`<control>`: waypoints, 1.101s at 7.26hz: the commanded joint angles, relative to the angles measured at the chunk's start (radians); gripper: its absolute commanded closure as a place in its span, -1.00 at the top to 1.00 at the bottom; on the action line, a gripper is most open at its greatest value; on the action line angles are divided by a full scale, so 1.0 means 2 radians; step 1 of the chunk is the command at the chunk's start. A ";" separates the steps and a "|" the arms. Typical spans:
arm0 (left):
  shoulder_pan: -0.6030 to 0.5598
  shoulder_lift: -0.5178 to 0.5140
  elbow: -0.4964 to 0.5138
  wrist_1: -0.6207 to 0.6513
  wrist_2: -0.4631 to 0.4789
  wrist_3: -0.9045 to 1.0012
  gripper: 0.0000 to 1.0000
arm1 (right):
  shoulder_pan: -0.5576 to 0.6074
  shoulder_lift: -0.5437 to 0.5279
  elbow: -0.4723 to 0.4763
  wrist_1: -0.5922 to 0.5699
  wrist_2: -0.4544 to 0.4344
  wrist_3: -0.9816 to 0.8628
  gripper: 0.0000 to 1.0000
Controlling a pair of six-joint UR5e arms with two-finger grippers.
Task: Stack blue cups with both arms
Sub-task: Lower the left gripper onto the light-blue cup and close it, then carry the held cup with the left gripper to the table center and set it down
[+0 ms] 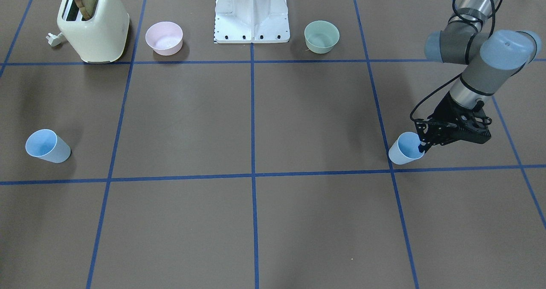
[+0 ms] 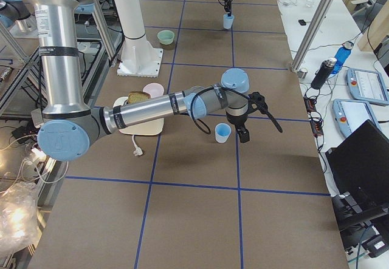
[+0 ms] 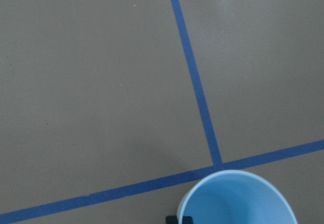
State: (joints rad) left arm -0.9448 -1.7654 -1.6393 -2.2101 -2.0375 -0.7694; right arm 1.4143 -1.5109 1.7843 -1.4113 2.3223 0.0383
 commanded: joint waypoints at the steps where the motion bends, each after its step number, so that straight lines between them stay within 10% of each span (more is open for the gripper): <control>1: 0.000 -0.031 -0.064 0.082 0.000 -0.021 -1.00 | 0.000 0.000 0.001 0.000 0.000 0.000 1.00; 4: 0.073 -0.142 -0.090 0.198 0.034 -0.128 -1.00 | 0.000 -0.001 0.000 0.000 0.000 0.000 1.00; 8: 0.237 -0.258 -0.050 0.285 0.192 -0.258 -1.00 | 0.000 0.002 -0.001 0.000 0.000 0.001 1.00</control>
State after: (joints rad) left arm -0.5520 -2.2192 -1.7850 -1.6637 -1.7319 -1.2267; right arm 1.4144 -1.5095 1.7834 -1.4113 2.3224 0.0393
